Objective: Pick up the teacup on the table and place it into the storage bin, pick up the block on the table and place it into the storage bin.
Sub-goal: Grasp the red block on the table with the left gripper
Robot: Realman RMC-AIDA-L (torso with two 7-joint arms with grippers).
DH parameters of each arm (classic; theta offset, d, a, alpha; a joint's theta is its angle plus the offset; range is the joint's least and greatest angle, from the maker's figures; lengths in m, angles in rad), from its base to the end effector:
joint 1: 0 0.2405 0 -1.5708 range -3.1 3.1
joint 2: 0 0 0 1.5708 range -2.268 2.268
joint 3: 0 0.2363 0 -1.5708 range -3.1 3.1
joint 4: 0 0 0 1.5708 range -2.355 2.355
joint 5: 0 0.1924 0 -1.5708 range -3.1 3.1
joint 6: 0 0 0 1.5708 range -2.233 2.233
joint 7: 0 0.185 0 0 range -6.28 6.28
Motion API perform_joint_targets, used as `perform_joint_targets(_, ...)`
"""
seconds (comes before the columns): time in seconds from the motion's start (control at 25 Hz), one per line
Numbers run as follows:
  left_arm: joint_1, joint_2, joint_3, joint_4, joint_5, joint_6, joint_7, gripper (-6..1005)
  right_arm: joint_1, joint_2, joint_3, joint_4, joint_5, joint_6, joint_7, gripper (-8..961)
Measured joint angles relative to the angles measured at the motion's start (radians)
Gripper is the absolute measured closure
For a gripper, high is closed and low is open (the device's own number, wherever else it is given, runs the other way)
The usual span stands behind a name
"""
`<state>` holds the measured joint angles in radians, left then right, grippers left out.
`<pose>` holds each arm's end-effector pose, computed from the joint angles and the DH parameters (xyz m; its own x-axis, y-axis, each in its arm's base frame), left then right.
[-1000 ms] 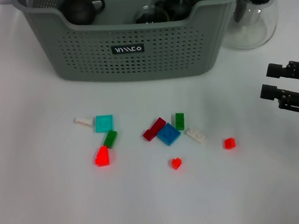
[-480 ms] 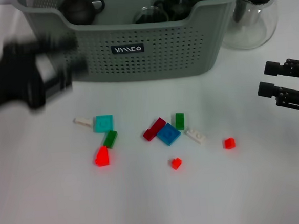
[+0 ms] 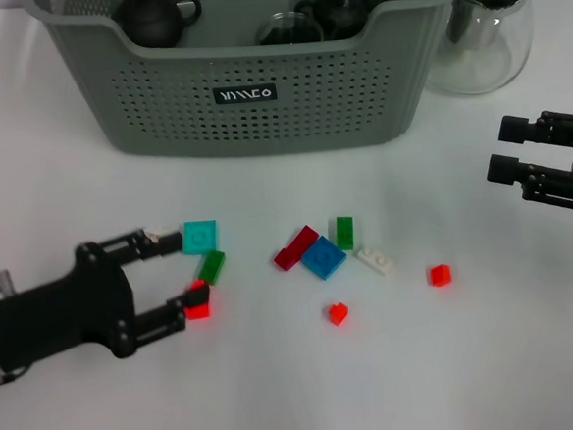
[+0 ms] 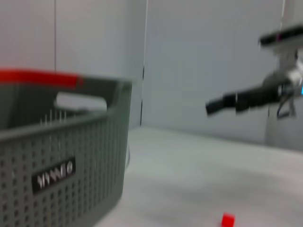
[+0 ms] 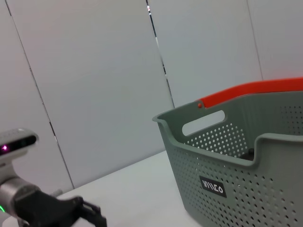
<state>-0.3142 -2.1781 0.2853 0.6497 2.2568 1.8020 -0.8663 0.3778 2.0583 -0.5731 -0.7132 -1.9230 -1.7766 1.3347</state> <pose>-0.2691 0.2280 -0.0342 0.8096 0.1563 0.5658 0.3612 -0.8924 -0.2704 0.2397 0.2802 0.0145 0.7083 -0.3040 -0.6370 -0.4862 -0.8644 -0.1281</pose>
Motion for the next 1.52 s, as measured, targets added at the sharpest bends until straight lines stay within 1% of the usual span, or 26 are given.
perform_joint_targets(0.04, -0.003, 0.000, 0.000, -0.011, 0.016, -0.022, 0.012, 365, 0.000, 0.000, 0.000, 0.000, 0.000, 0.000, 0.000, 340)
perform_joint_targets(0.16, -0.018, 0.001, 0.004, -0.052, 0.057, -0.088, 0.054, 366, -0.002, 0.001, 0.000, 0.001, 0.000, 0.002, 0.000, 340)
perform_joint_targets(0.32, -0.031, 0.004, 0.005, -0.066, 0.075, -0.139, 0.078, 369, -0.006, 0.004, 0.000, 0.002, -0.001, 0.003, 0.000, 340)
perform_joint_targets(0.6, 0.001, 0.005, -0.046, -0.057, 0.078, -0.175, 0.199, 369, -0.009, 0.005, 0.001, 0.002, -0.001, 0.004, 0.000, 340)
perform_joint_targets(0.92, 0.011, 0.002, -0.059, -0.096, 0.077, -0.260, 0.243, 369, -0.007, 0.005, -0.003, 0.002, -0.001, 0.003, 0.000, 340)
perform_joint_targets(1.2, 0.006, 0.002, -0.065, -0.133, 0.076, -0.278, 0.263, 370, -0.009, 0.005, -0.001, 0.002, -0.001, -0.001, 0.000, 340)
perform_joint_targets(1.52, 0.003, 0.002, -0.066, -0.146, 0.076, -0.257, 0.264, 370, -0.007, 0.005, 0.001, 0.001, -0.010, -0.003, 0.000, 340)
